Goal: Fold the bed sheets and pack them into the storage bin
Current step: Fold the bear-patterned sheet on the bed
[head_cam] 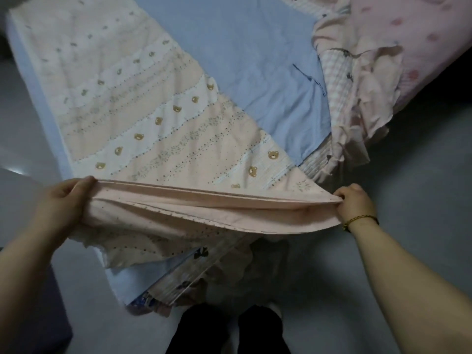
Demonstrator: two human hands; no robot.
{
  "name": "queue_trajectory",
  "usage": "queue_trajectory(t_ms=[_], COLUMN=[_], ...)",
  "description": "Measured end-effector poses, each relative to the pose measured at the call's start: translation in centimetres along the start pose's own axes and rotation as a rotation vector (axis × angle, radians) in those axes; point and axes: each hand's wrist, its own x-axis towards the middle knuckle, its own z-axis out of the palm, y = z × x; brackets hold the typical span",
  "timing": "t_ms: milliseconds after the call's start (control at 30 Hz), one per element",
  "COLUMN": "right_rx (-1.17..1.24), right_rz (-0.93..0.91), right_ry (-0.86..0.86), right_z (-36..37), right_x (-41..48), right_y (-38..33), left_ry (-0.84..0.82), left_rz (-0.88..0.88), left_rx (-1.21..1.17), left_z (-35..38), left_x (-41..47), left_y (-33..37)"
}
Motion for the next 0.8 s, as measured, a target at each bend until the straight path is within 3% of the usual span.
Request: queue_trajectory(t_ms=[233, 300, 467, 567, 633, 733, 800], right_rx=[0.159, 0.211, 0.218, 0.301, 0.308, 0.31, 0.274], right_rz=[-0.017, -0.059, -0.079, -0.062, -0.135, -0.233, -0.282], right_ry=[0.03, -0.018, -0.153, -0.128, -0.083, -0.041, -0.047], right_z=[-2.5, -2.6, -4.0, -7.0, -8.9, -11.4, -12.3], right_x=[-2.8, -4.4, -7.0, -8.0, -8.7, -10.7, -12.1], right_y=[1.1, 0.3, 0.7, 1.9, 1.6, 0.2, 0.0], left_ry=[-0.069, -0.095, -0.267, -0.432, -0.348, -0.172, 0.018], left_rz=[-0.381, -0.391, -0.174, -0.025, 0.07, 0.131, 0.294], left_rx=[-0.124, -0.122, 0.071, 0.548, 0.669, 0.65, 0.606], left_z=[1.2, 2.1, 1.3, -0.9, -2.1, -4.0, -4.9], left_x=[-6.8, -9.9, -16.3, -20.7, -22.8, -25.3, -27.1], left_y=[-3.1, -3.8, -7.4, -10.0, -11.2, -11.2, -11.8])
